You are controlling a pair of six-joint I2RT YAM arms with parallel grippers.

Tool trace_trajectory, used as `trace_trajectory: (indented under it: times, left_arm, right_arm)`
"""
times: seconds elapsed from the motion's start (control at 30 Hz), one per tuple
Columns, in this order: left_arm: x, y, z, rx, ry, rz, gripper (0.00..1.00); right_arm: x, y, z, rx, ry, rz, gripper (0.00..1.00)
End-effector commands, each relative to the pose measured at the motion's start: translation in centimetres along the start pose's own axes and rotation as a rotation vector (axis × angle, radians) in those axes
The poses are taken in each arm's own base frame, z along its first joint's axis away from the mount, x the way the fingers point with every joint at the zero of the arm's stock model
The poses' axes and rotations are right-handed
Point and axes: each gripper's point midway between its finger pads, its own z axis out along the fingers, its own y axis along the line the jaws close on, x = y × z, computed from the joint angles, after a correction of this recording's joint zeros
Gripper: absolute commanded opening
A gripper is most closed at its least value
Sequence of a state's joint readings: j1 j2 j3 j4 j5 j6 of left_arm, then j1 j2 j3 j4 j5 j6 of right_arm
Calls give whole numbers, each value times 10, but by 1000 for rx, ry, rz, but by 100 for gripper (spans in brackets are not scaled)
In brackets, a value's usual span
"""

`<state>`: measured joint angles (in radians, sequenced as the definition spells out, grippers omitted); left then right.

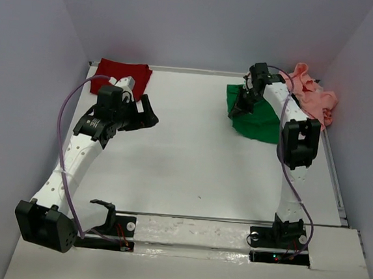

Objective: Fold and stack the t-shirts
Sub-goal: Grab the tshirt from the pile, then move the tshirt to the center of the board

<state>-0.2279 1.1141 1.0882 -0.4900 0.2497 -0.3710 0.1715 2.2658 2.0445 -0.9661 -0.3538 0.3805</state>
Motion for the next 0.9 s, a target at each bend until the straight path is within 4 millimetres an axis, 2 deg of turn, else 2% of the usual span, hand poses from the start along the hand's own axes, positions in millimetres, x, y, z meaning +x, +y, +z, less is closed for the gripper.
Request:
trace_trajectory:
  times: [0.0, 0.03, 0.1, 0.13, 0.23, 0.27, 0.33, 0.37, 0.4, 0.5, 0.57, 0.67, 0.73, 0.83, 0.87]
  left_arm:
    - [-5, 10, 5, -54, -31, -5, 99]
    - [-4, 18, 8, -94, -28, -10, 99]
    - [-2, 30, 11, -158, -22, -20, 99]
    - [-2, 33, 11, -174, -21, -27, 99]
    - [1, 41, 14, -218, -9, -38, 99]
    - [1, 42, 15, -224, -7, -41, 99]
    - [4, 47, 18, -248, 1, -59, 99]
    - [4, 47, 18, -250, 3, -64, 99]
    - [5, 46, 19, -245, 8, -69, 99]
    - [6, 45, 18, -241, 2, -78, 99]
    - [5, 45, 16, -241, -4, -74, 99]
    - [2, 48, 11, -257, -18, -60, 99]
    - [-2, 53, 7, -289, -40, -47, 99]
    - [-6, 55, 2, -306, -51, -32, 99]
    - [-7, 56, 1, -311, -55, -31, 99]
  right_arm:
    - [95, 123, -83, -311, 229, -131, 0]
    - [115, 144, -100, -356, 272, -161, 0]
    - [140, 167, -128, -440, 361, -155, 0]
    - [146, 186, -150, -496, 349, -195, 0]
    - [152, 216, -199, -616, 346, -194, 0]
    - [148, 233, -228, -682, 302, -215, 0]
    - [150, 257, -275, -805, 277, -232, 0]
    - [151, 261, -282, -832, 287, -223, 0]
    - [152, 271, -307, -904, 248, -270, 0]
    - [161, 278, -336, -991, 225, -276, 0]
    - [165, 277, -340, -1006, 226, -267, 0]
    - [169, 262, -327, -966, 214, -260, 0]
    - [168, 243, -300, -858, 204, -202, 0]
    - [173, 189, -228, -588, 227, -109, 0]
    - [176, 175, -212, -534, 228, -125, 0]
